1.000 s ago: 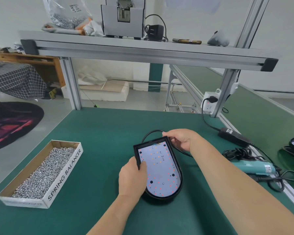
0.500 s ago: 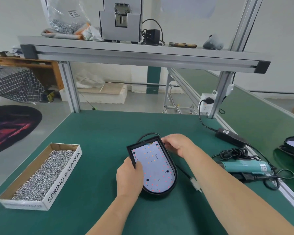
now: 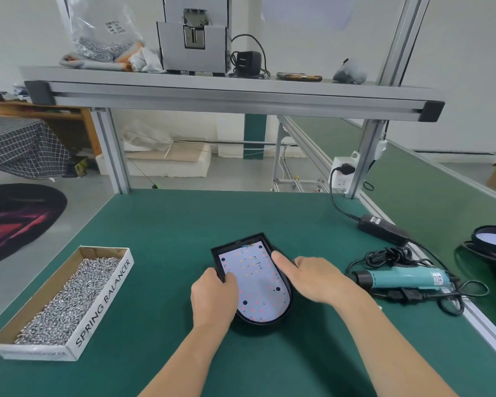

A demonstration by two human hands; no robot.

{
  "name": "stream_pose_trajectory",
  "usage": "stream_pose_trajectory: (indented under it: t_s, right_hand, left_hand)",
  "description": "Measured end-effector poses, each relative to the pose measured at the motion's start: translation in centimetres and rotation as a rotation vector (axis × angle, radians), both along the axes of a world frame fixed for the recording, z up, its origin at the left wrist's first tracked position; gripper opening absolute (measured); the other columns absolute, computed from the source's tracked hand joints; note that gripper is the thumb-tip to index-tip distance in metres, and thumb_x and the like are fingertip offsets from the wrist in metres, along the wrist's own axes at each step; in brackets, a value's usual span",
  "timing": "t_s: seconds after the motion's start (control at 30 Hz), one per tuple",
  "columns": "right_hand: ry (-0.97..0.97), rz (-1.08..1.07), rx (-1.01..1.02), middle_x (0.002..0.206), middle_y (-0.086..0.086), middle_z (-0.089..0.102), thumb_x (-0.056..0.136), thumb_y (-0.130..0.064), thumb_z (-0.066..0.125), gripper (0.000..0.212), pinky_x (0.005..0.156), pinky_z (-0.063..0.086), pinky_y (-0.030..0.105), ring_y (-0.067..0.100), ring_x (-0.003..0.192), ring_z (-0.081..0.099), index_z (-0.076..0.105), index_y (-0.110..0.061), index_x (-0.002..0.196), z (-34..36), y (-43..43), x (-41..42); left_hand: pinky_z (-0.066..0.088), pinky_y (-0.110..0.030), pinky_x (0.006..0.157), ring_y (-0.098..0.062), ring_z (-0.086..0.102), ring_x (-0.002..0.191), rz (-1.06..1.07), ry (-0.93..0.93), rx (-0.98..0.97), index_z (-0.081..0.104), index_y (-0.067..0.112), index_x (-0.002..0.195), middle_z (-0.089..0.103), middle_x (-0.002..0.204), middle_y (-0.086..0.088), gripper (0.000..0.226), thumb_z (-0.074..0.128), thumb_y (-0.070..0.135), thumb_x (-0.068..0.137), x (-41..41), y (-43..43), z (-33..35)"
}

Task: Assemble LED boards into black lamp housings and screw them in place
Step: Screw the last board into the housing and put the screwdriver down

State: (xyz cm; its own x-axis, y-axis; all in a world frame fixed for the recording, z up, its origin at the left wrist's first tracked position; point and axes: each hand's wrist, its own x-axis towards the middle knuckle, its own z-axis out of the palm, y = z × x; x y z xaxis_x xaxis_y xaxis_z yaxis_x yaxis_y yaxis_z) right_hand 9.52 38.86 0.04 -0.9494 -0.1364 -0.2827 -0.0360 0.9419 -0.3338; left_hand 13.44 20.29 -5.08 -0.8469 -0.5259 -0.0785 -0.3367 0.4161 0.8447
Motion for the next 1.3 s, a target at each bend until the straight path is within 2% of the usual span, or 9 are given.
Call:
stream_pose_trajectory:
  t_s: [0.1,0.2,0.33,0.43,0.53,0.7,1.0,1.13,1.3]
  right_hand:
    - [-0.005,-0.016,0.023,0.093,0.001,0.055,0.081,-0.086,0.04,0.07,0.067,0.043,0.034,0.021,0.081,0.055,0.051,-0.017,0.079,-0.4,0.7,1.0]
    - [-0.092,-0.06,-0.268,0.091,0.003,0.064,0.086,-0.042,0.071,0.035,0.066,0.05,0.033,0.016,0.069,0.059,0.056,-0.01,0.086,-0.9,0.2,0.8]
    - [-0.229,-0.201,-0.742,0.082,0.004,0.067,0.085,0.004,0.066,0.01,0.059,0.046,0.022,0.012,0.065,0.059,0.065,-0.006,0.088,-1.8,-0.6,0.3]
    - [-0.312,-0.293,-0.948,0.098,0.014,0.07,0.086,0.011,0.06,0.025,0.085,0.053,0.038,0.025,0.087,0.064,0.067,0.007,0.11,-2.3,-0.9,-0.2]
    - [-0.401,-0.317,-1.121,0.097,0.016,0.071,0.088,0.016,0.053,0.024,0.078,0.057,0.033,0.026,0.082,0.068,0.066,0.003,0.104,-2.3,-1.1,-0.1]
    - [-0.41,-0.305,-1.303,0.111,0.022,0.071,0.089,0.017,0.051,0.036,0.085,0.056,0.037,0.03,0.093,0.067,0.06,0.007,0.123,-2.7,-1.5,-0.3]
    - [-0.42,-0.243,-1.453,0.109,0.018,0.075,0.093,0.013,0.049,0.031,0.078,0.059,0.032,0.026,0.091,0.073,0.063,0.004,0.119,-3.4,-1.1,-0.1]
    - [-0.32,-0.29,-1.501,0.113,0.021,0.073,0.092,0.014,0.051,0.032,0.083,0.058,0.036,0.029,0.092,0.071,0.059,0.006,0.123,-3.8,-1.1,-0.3]
    - [-0.206,-0.387,-1.497,0.119,0.026,0.068,0.092,0.015,0.051,0.035,0.088,0.053,0.042,0.034,0.098,0.065,0.054,0.008,0.126,-4.0,-1.3,-0.5]
  left_hand:
    - [0.031,-0.029,0.048,-0.018,0.041,0.057,-0.012,-0.008,-0.007,0.045,0.006,0.071,0.053,0.069,-0.004,0.029,0.054,0.022,0.094,0.0,0.0,0.1]
    - [0.035,-0.03,0.051,-0.019,0.039,0.056,-0.023,0.003,-0.001,0.04,0.008,0.066,0.049,0.065,-0.003,0.033,0.055,0.022,0.092,-0.1,-0.1,0.3]
    - [0.054,-0.042,0.061,-0.023,0.045,0.057,-0.067,-0.001,0.069,0.04,0.008,0.065,0.049,0.066,-0.004,0.035,0.058,0.025,0.09,-0.1,-0.5,0.4]
    - [0.052,-0.027,0.046,-0.022,0.058,0.049,-0.098,-0.023,0.162,0.05,0.006,0.068,0.057,0.069,-0.005,0.033,0.062,0.03,0.088,0.0,-0.6,0.6]
    - [0.045,-0.018,0.039,-0.013,0.06,0.043,-0.116,-0.015,0.24,0.059,0.002,0.072,0.064,0.073,-0.006,0.035,0.066,0.033,0.088,0.2,-0.8,0.6]
    - [0.061,-0.037,0.058,-0.021,0.076,0.071,-0.176,-0.002,0.558,0.076,0.012,0.091,0.078,0.09,-0.006,0.034,0.07,0.045,0.088,0.7,-0.7,1.0]
    - [0.061,-0.04,0.083,-0.032,0.07,0.109,-0.454,0.011,1.0,0.078,0.021,0.109,0.073,0.118,-0.015,0.051,0.061,0.063,0.085,1.8,1.1,2.2]
    - [0.059,-0.043,0.088,-0.04,0.067,0.113,-0.491,-0.124,1.16,0.064,0.01,0.129,0.068,0.122,-0.025,0.065,0.068,0.058,0.085,1.7,1.1,2.0]
    - [0.06,-0.041,0.085,-0.037,0.07,0.108,-0.418,-0.086,1.109,0.064,0.006,0.123,0.071,0.115,-0.025,0.067,0.066,0.059,0.082,1.5,1.4,1.8]
